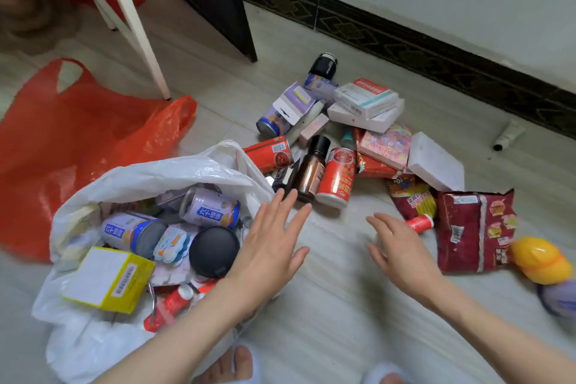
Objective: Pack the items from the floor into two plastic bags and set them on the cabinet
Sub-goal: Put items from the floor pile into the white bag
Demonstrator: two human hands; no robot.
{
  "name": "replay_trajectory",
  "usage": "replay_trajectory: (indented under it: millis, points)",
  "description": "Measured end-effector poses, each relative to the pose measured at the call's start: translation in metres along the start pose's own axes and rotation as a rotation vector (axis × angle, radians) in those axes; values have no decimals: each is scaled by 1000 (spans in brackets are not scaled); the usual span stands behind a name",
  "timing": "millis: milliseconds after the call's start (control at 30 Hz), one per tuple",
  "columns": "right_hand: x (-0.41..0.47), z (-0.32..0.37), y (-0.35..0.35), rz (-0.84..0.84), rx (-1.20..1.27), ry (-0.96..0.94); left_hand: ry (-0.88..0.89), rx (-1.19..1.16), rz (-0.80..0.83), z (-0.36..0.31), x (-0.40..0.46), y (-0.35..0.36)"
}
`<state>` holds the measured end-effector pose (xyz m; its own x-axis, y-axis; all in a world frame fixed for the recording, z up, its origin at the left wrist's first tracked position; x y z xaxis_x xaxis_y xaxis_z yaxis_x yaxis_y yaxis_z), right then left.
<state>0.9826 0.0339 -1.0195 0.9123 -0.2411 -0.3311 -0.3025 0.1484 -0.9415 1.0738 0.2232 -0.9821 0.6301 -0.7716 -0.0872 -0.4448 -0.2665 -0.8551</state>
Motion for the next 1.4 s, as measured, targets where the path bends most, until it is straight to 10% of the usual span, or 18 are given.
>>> replay_trajectory:
  millis: [600, 1100, 1400]
  points:
    - [24, -75, 43, 51, -214, 42, -292, 144, -50, -12, 134, 80]
    - [-26, -48, 37, -5, 362, 194, -340, -155, 80, -2, 58, 101]
    - [-22, -33, 14, -177, 678, 343, -284, -490, -173, -10, 49, 22]
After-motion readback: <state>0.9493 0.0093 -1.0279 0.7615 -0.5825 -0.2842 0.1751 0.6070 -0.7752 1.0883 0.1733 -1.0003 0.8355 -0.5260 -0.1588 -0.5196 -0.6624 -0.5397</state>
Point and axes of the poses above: each hand's wrist, its own x-axis towards the middle knuckle, its own y-axis out of the palm, z = x × y, the point moved 5 cm from there along x, towards the middle knuckle, and after that the axes turned 8 degrees about -x, right-handed, at the moved point
